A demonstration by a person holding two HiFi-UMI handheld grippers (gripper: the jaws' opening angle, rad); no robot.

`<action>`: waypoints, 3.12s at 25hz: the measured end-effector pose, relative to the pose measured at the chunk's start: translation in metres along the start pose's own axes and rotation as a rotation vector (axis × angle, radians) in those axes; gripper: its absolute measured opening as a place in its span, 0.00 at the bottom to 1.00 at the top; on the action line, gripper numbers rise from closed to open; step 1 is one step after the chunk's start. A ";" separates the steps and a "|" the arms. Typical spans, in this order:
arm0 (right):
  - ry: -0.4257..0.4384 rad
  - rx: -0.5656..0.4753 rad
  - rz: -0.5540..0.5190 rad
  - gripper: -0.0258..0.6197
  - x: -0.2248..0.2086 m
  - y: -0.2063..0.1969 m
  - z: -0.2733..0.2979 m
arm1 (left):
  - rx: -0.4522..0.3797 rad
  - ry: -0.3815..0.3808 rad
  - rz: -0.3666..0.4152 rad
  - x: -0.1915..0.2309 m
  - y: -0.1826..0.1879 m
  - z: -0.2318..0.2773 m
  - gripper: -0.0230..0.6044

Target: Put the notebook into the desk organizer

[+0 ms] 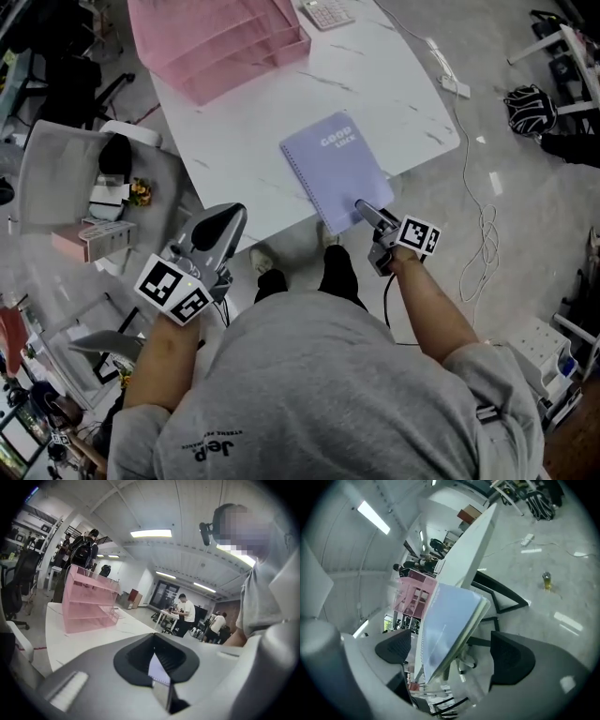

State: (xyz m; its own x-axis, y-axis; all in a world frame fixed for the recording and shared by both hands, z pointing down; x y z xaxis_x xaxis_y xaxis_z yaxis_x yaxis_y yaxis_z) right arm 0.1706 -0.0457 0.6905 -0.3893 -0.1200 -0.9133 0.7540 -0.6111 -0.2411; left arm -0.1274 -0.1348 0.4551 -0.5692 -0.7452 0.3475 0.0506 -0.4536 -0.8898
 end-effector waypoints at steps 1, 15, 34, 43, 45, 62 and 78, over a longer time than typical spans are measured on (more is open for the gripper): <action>0.015 0.003 0.018 0.85 -0.003 -0.002 0.005 | 0.006 -0.001 -0.003 -0.001 -0.002 0.000 0.13; 0.057 0.023 0.168 0.12 0.018 -0.002 0.022 | 0.027 -0.001 -0.002 -0.012 -0.010 -0.006 0.13; 0.068 0.449 -1.298 0.09 0.218 0.034 0.041 | -0.099 0.065 -0.018 0.001 0.014 -0.045 0.13; -0.028 0.351 -1.479 0.09 0.247 0.077 0.079 | -0.120 0.132 -0.040 0.018 0.009 -0.076 0.13; -0.030 0.343 -1.457 0.09 0.246 0.080 0.089 | -0.122 0.143 -0.044 0.022 0.008 -0.082 0.13; 0.371 0.427 -1.051 0.09 0.282 0.043 0.123 | -0.077 -0.113 -0.658 0.088 -0.063 0.026 0.46; 0.334 0.331 -0.231 0.09 0.192 0.043 0.157 | -0.018 -0.098 -0.684 0.127 -0.045 0.111 0.20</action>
State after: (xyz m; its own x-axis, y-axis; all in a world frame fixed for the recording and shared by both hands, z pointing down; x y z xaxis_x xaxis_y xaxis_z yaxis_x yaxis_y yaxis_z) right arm 0.0454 -0.2180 0.5559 -0.2954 0.2702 -0.9164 0.4392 -0.8134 -0.3814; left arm -0.1106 -0.2633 0.5720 -0.3916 -0.3355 0.8568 -0.3072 -0.8301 -0.4654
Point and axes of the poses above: the fingertips, and each gripper's own axes: z forward along the fingers, x to its left, y out of its top, the point moved 4 cm from there along -z, backward along the fingers, and after that the axes turned 6 degrees about y, right-handed, at the moved point
